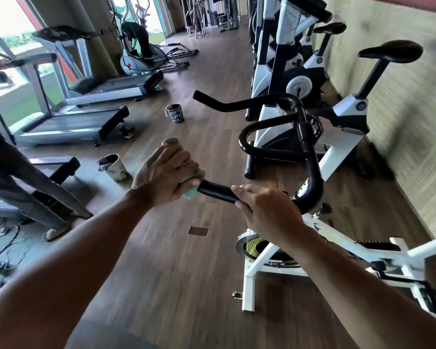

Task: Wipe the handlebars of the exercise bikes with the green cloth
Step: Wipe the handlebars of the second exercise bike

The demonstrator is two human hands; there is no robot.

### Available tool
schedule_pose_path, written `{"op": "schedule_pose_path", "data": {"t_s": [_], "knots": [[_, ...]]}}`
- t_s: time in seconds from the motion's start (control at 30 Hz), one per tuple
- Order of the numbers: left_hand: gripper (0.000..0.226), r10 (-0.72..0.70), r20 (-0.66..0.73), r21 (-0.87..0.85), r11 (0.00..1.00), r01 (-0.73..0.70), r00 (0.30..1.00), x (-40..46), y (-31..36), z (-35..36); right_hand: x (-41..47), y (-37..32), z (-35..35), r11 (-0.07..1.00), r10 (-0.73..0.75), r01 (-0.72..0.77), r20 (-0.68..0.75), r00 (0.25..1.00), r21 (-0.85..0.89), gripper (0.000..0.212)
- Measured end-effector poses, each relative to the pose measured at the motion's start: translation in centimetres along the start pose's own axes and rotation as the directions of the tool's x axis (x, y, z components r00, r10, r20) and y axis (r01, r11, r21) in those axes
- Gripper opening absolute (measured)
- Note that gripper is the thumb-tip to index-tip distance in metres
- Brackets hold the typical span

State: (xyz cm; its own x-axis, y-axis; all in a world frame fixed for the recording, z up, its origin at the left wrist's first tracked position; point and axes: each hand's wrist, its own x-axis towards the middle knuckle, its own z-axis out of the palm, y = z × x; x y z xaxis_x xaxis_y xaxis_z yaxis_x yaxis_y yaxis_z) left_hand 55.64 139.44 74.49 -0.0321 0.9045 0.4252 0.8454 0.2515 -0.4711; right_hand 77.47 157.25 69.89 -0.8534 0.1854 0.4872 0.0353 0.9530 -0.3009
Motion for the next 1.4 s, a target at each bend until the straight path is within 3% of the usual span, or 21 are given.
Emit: {"op": "schedule_pose_path", "data": {"t_s": [0.1, 0.2, 0.37, 0.53, 0.77, 0.93, 1.07, 1.23, 1.4], "knots": [[0.028, -0.051, -0.055, -0.044, 0.998, 0.048, 0.997, 0.5, -2.0, -0.6, -0.2, 0.0, 0.0, 1.000, 0.007, -0.007, 0.021, 1.000, -0.024, 0.035], [0.026, -0.115, -0.092, -0.063, 0.992, 0.110, 0.989, -0.3, 0.3, 0.1, -0.1, 0.0, 0.1, 1.000, 0.011, -0.011, 0.019, 1.000, 0.007, 0.035], [0.030, -0.016, 0.006, -0.002, 1.000, 0.016, 1.000, -0.9, 1.7, 0.9, 0.1, 0.0, 0.1, 0.998, 0.028, -0.029, 0.016, 0.999, 0.062, 0.038], [0.028, -0.119, -0.047, 0.002, 0.993, 0.119, 0.992, -0.4, -1.2, 0.0, 0.0, -0.1, 0.2, 0.998, 0.031, -0.032, 0.020, 0.999, 0.051, 0.038], [0.046, -0.226, -0.009, -0.084, 0.971, 0.225, 0.974, -2.1, 5.4, 3.5, 0.0, -0.6, -0.2, 0.997, 0.053, -0.054, 0.015, 0.998, 0.055, 0.039], [0.051, -0.261, -0.188, -0.059, 0.965, 0.254, 0.947, -1.7, 4.1, 5.3, -0.3, -0.5, 0.0, 1.000, -0.001, 0.001, -0.020, 1.000, 0.017, 0.039], [0.055, -0.383, -0.397, -0.135, 0.923, 0.360, 0.834, -2.0, 3.9, 6.8, -0.6, -0.4, 0.9, 0.997, -0.046, 0.041, -0.069, 0.997, -0.067, 0.036], [0.053, -0.189, -0.548, -0.080, 0.982, 0.174, 0.815, -1.8, 3.8, 9.0, -0.9, -0.1, 2.5, 0.968, -0.148, 0.084, -0.271, 0.951, -0.235, 0.032], [0.056, -0.077, -0.742, 0.006, 0.993, 0.121, 0.666, -0.5, 2.3, 11.3, -1.2, 0.2, 4.8, 0.923, -0.243, 0.065, -0.445, 0.862, -0.378, 0.034]]}}
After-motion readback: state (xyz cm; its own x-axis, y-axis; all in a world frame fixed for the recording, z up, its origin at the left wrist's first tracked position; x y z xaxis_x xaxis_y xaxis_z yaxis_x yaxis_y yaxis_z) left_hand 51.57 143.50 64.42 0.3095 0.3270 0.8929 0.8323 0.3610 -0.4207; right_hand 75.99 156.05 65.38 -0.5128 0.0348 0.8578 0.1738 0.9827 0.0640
